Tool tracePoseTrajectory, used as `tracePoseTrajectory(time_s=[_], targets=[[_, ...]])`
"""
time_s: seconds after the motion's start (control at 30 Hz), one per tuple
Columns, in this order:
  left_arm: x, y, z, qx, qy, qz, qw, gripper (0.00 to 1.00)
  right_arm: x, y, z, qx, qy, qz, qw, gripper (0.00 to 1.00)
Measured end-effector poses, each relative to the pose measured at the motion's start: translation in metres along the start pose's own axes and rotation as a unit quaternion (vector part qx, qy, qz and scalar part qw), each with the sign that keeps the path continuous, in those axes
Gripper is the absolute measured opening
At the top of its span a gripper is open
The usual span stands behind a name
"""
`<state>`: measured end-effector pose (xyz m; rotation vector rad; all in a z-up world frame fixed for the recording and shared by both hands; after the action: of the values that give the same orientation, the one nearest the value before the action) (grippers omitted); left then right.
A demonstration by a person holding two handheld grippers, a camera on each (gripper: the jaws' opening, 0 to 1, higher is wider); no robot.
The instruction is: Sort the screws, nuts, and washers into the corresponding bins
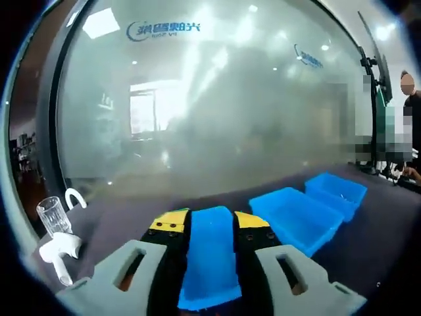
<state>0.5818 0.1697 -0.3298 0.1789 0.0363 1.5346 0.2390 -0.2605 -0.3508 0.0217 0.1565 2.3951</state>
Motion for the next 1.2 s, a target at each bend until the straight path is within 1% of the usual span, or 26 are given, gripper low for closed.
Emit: tracePoseTrajectory(time_s=[0.03, 0.07, 0.17, 0.27, 0.5, 0.63, 0.83, 0.87, 0.9, 1.07, 1.2], targets=[[0.000, 0.001, -0.001, 0.001, 0.002, -0.002, 1.0000, 0.42, 0.000, 0.000, 0.000, 0.000, -0.001, 0.000, 1.0000, 0.49], [-0.001, 0.001, -0.003, 0.004, 0.003, -0.008, 1.0000, 0.44, 0.000, 0.000, -0.001, 0.001, -0.001, 0.001, 1.0000, 0.49], [-0.003, 0.004, -0.005, 0.007, -0.002, -0.014, 0.9999, 0.44, 0.001, 0.000, 0.000, 0.001, 0.001, 0.002, 1.0000, 0.49], [-0.005, 0.010, -0.006, 0.007, 0.002, -0.023, 0.9997, 0.44, 0.002, 0.000, 0.002, -0.001, 0.002, 0.002, 1.0000, 0.49], [-0.008, 0.029, 0.003, -0.013, 0.011, -0.041, 0.9990, 0.44, 0.002, 0.001, 0.003, -0.002, 0.003, 0.002, 1.0000, 0.49], [-0.013, 0.053, 0.009, -0.035, 0.014, -0.058, 0.9976, 0.44, 0.003, 0.000, 0.004, -0.005, 0.004, 0.003, 1.0000, 0.49], [-0.011, 0.093, 0.008, -0.054, 0.026, -0.078, 0.9951, 0.43, 0.003, -0.002, 0.006, -0.009, 0.005, 0.004, 0.9999, 0.49], [-0.010, 0.101, 0.007, -0.058, 0.030, -0.078, 0.9948, 0.43, 0.003, -0.002, 0.007, -0.009, 0.006, 0.004, 0.9999, 0.49], [-0.016, 0.118, 0.006, -0.064, 0.034, -0.080, 0.9942, 0.43, 0.003, -0.001, 0.007, -0.010, 0.006, 0.003, 0.9999, 0.49], [-0.013, 0.163, 0.002, -0.087, 0.038, -0.086, 0.9917, 0.42, 0.000, -0.001, 0.009, -0.014, 0.006, -0.001, 0.9999, 0.49], [-0.013, 0.196, -0.006, -0.104, 0.039, -0.096, 0.9892, 0.42, -0.001, -0.003, 0.011, -0.017, 0.007, -0.001, 0.9998, 0.49]])
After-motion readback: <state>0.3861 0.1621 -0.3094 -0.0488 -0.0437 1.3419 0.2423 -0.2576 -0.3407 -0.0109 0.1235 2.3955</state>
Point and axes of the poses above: the point that each gripper's makers call its tool centre point, and the gripper's own axes: y roughly backward along the fingers, x roughly to its left, z roughly out of its top, the point moved 8 cm from there along y, roughly backward along the fingers, and after that the axes turned 11 degrees about z, right-handed, at the moved point
